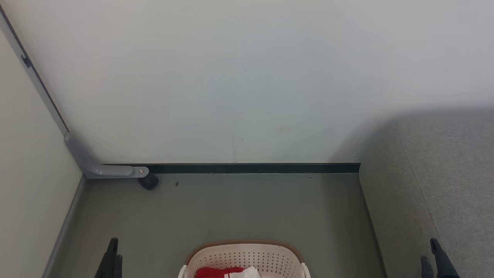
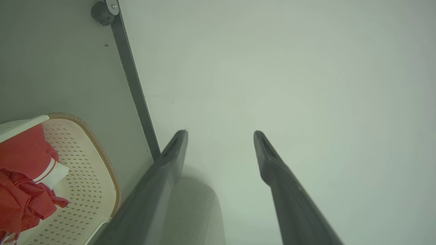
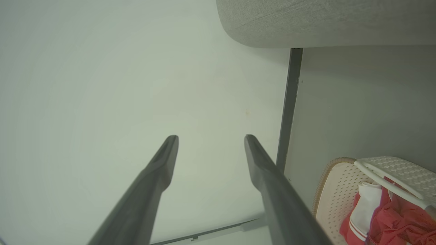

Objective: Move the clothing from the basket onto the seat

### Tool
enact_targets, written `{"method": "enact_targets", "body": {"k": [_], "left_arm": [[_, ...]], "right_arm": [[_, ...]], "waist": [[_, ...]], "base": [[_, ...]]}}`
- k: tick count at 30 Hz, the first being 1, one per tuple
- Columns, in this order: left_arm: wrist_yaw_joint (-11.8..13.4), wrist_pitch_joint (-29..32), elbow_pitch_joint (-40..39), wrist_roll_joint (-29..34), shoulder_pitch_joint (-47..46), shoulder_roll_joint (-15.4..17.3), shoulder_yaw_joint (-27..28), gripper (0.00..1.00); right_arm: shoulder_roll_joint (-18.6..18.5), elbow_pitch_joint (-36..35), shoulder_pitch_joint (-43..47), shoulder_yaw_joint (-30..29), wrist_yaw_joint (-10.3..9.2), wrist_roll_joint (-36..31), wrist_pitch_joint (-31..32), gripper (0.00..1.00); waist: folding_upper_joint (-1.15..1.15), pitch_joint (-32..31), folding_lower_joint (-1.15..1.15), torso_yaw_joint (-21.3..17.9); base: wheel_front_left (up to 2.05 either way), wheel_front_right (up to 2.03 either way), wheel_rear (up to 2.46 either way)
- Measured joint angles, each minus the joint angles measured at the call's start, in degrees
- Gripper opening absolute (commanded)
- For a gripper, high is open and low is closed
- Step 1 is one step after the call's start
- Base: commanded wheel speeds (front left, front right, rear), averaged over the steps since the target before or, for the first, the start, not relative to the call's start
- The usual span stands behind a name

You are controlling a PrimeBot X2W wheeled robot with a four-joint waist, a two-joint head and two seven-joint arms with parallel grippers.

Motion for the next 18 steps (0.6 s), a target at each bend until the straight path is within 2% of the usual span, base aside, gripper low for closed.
{"method": "enact_targets", "body": {"k": [11,18], "left_arm": [[0.0,-1.2,-3.1,0.1,0.0,0.1,0.0,1.00],[0.0,-2.6,-5.3,2.6,0.0,1.2,-0.6,1.00]], "right_arm": [[0.0,-2.4,-0.2,0.8,0.01,1.1,-1.5,1.00],[-0.9,-4.9,-1.2,3.0,0.03,-2.8,-3.2,1.00]], "waist": [[0.00,0.1,0.00,0.2],[0.00,0.4,0.00,0.2]], "base": [[0.00,0.00,0.00],[0.00,0.00,0.00]]}}
